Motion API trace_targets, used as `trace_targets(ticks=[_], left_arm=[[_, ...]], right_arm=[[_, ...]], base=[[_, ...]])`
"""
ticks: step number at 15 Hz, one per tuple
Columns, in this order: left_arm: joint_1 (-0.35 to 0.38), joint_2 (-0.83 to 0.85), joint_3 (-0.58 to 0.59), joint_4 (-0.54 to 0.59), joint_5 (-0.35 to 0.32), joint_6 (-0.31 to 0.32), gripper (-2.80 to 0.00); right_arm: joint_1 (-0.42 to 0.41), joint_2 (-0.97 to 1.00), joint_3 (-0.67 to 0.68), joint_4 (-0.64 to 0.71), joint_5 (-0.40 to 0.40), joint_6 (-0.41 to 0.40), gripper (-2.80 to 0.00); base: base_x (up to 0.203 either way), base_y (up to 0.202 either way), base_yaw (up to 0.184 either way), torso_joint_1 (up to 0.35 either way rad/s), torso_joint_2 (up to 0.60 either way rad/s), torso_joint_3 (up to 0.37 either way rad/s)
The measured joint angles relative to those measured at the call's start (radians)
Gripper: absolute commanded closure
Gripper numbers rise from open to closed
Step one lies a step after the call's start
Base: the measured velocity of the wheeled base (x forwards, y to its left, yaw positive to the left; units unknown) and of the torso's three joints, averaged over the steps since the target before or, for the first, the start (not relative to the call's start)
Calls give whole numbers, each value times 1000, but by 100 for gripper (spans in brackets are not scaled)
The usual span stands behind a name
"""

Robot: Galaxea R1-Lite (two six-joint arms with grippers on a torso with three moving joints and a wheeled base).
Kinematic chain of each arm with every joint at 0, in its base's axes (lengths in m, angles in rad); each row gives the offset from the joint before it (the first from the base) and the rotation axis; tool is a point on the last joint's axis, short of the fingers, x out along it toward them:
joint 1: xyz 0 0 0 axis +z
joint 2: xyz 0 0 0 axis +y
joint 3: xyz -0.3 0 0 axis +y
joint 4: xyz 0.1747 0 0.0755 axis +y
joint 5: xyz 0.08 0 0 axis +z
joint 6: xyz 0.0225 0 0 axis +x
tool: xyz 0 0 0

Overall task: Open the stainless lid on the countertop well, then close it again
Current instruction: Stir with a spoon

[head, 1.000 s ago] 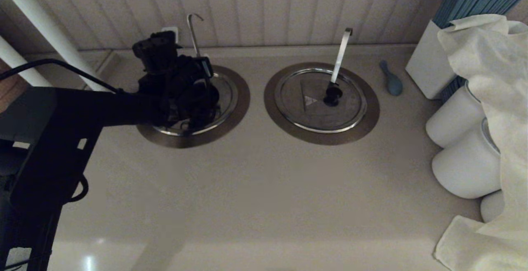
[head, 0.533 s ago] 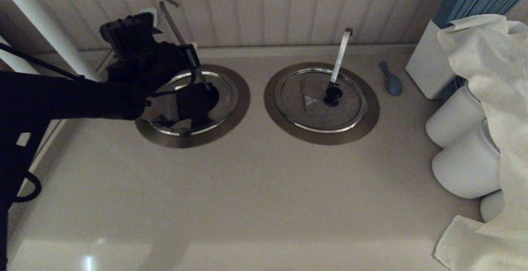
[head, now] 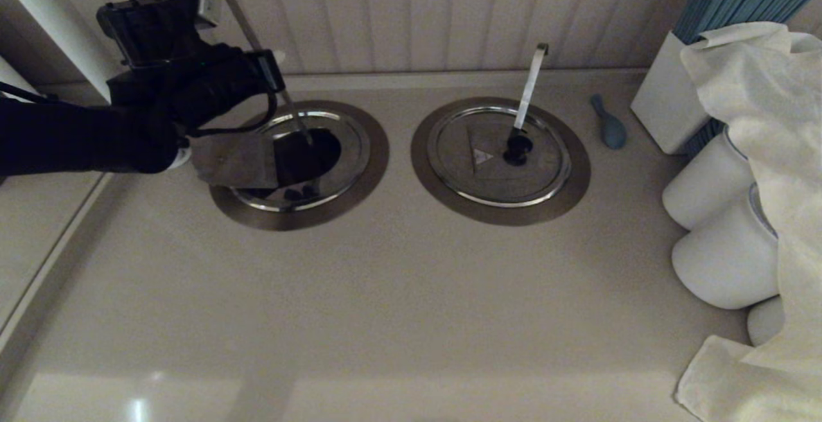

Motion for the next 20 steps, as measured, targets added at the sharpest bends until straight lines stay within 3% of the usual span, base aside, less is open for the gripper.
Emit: trace_targets(ticks=[2, 6, 10, 13, 18, 20], left_arm=[[8, -33, 7, 84, -20, 8, 0], [53, -80, 20, 184, -35, 123, 0], [56, -96, 24, 268, -52, 148, 0], [47, -101, 23, 314, -125, 145, 0], [7, -101, 18, 369, -129, 139, 0], [-18, -91, 15, 368, -139, 105, 0]], right_arm=[[0, 0, 0, 0, 0, 0, 0], [0, 0, 0, 0, 0, 0, 0], [0, 0, 0, 0, 0, 0, 0], [0, 0, 0, 0, 0, 0, 0], [0, 0, 0, 0, 0, 0, 0], [0, 0, 0, 0, 0, 0, 0]], base=[[0, 0, 0, 0, 0, 0], [0, 0, 0, 0, 0, 0], [0, 0, 0, 0, 0, 0], [0, 0, 0, 0, 0, 0], [0, 0, 0, 0, 0, 0], [0, 0, 0, 0, 0, 0]])
